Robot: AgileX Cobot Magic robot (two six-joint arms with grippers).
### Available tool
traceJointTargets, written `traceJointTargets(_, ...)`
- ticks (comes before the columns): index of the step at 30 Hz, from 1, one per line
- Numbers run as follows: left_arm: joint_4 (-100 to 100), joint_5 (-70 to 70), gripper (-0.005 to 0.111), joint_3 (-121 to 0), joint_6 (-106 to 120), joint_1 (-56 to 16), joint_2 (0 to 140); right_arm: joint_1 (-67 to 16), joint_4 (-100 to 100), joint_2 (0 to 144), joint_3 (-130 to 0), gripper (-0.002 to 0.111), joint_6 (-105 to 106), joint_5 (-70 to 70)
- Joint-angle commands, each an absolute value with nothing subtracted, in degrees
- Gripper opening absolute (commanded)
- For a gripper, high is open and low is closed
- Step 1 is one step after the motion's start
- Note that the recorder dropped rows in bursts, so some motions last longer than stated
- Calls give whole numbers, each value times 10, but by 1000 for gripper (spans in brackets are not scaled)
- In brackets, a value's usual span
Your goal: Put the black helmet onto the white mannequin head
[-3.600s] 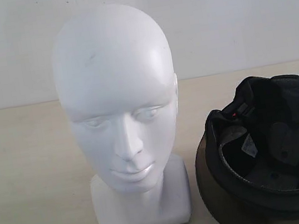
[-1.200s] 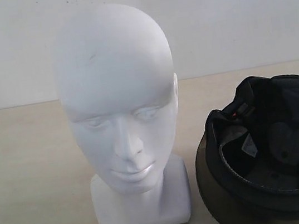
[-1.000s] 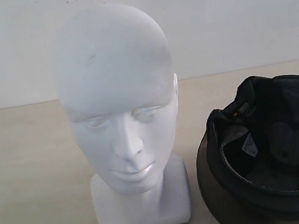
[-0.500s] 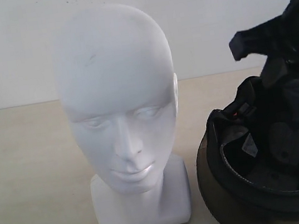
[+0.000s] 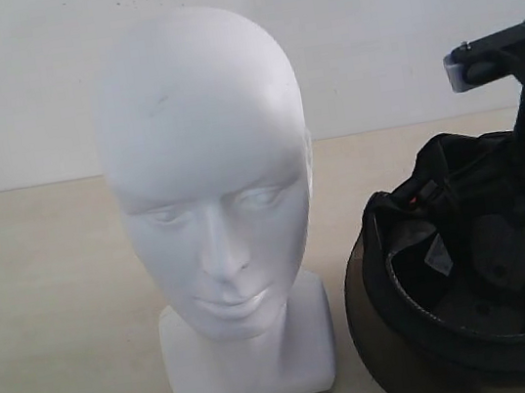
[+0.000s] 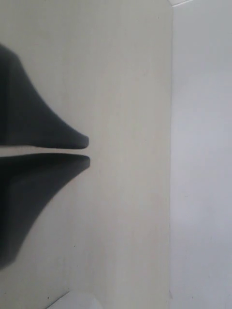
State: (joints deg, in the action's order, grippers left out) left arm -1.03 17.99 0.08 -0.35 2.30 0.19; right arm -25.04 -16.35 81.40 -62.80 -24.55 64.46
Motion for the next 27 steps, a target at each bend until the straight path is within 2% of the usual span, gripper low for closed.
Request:
traceJointTargets(1, -8, 180, 4, 0, -7, 21, 0, -251, -216, 841, -627, 0, -270, 660)
traceJointTargets(6, -8, 180, 4, 0, -7, 21, 0, -241, -254, 846, -627, 0, -283, 672)
traceJointTargets(17, -8, 180, 4, 0, -7, 21, 0, -145, -241, 846, -627, 0, -233, 668)
traceJointTargets(27, -8, 180, 4, 0, -7, 21, 0, -135, -251, 846, -627, 0, -219, 632)
